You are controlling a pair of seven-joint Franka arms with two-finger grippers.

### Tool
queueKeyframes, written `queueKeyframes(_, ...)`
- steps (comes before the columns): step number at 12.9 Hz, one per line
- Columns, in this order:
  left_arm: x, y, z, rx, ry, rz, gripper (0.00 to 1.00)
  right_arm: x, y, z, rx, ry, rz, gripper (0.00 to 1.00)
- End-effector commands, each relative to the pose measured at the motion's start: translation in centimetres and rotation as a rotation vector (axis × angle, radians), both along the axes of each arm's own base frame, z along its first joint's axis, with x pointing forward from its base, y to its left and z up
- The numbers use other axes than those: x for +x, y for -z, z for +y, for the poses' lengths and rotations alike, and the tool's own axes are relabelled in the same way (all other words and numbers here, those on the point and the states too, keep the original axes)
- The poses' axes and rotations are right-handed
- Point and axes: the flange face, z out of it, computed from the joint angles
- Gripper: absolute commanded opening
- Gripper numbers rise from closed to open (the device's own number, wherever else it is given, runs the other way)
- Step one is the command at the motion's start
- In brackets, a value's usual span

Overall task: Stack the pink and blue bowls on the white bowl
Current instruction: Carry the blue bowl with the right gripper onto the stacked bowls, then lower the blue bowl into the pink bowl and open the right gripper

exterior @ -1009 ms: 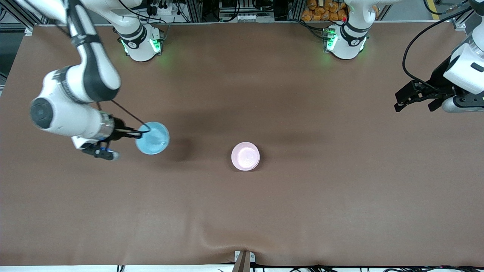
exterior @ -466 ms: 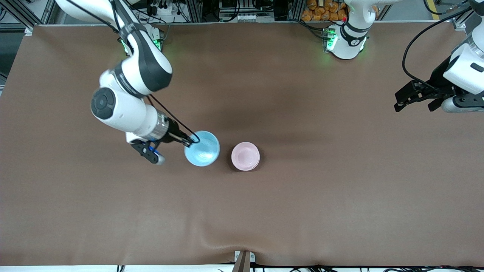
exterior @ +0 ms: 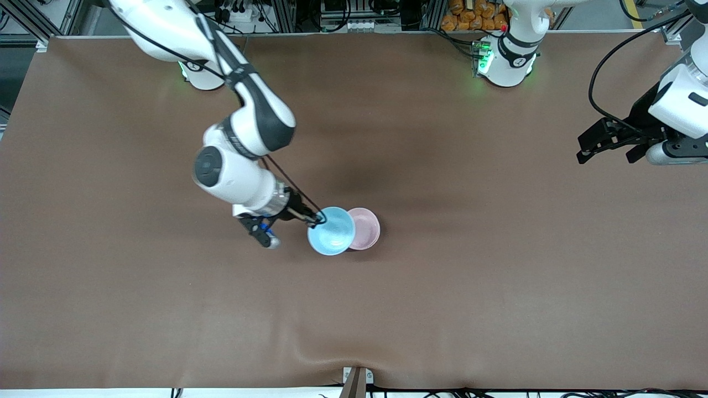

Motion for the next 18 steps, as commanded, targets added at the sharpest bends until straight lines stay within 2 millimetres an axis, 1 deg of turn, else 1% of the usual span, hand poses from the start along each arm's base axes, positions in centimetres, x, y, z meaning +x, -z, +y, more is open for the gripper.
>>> queueKeyframes(1, 0.1, -0.5, 0.0, -0.016, 0.008, 0.006, 1.0, 0.3, 1.5, 1.3, 0.012, 0.039, 0.005, 0.0)
queueKeyframes(3, 0.0, -0.5, -0.1, -0.016, 0.008, 0.006, 1.0, -0.4, 3.5, 2.6, 0.012, 0.045, -0.021, 0.0)
queueKeyframes(5, 0.1, -0.4, -0.1, -0.016, 0.01, 0.008, 1.0, -1.0, 4.5, 3.3, 0.007, 0.049, -0.013, 0.0)
queueKeyframes(7, 0.1, -0.4, -0.1, -0.016, 0.01, 0.008, 1.0, -2.4, 6.0, 3.5, -0.014, 0.036, 0.011, 0.0)
queueKeyframes(10, 0.1, -0.4, 0.0, -0.016, 0.008, 0.009, 1.0, -3.8, 6.4, 5.2, -0.018, 0.019, 0.022, 0.0)
queueKeyframes(12, 0.1, -0.4, 0.0, -0.015, 0.01, 0.009, 1.0, -4.0, 6.7, 5.5, -0.019, 0.032, 0.022, 0.0)
queueKeyframes(13, 0.1, -0.4, -0.1, -0.016, 0.01, 0.009, 1.0, -3.9, 7.1, 5.5, -0.019, 0.036, 0.018, 0.04)
queueKeyframes(14, 0.1, -0.4, 0.0, -0.015, 0.01, 0.008, 1.0, -3.9, 7.2, 5.5, -0.019, 0.037, 0.014, 0.22)
queueKeyframes(15, 0.1, -0.4, 0.0, -0.015, 0.01, 0.009, 1.0, -3.8, 7.1, 5.4, -0.022, 0.033, 0.009, 0.64)
queueKeyframes(16, 0.1, -0.3, 0.0, -0.015, 0.01, 0.011, 1.0, -3.7, 7.1, 5.2, -0.025, 0.032, 0.006, 1.0)
queueKeyframes(18, 0.1, -0.4, 0.0, -0.015, 0.01, 0.009, 1.0, -3.3, 6.6, 4.9, -0.022, 0.038, 0.002, 1.0)
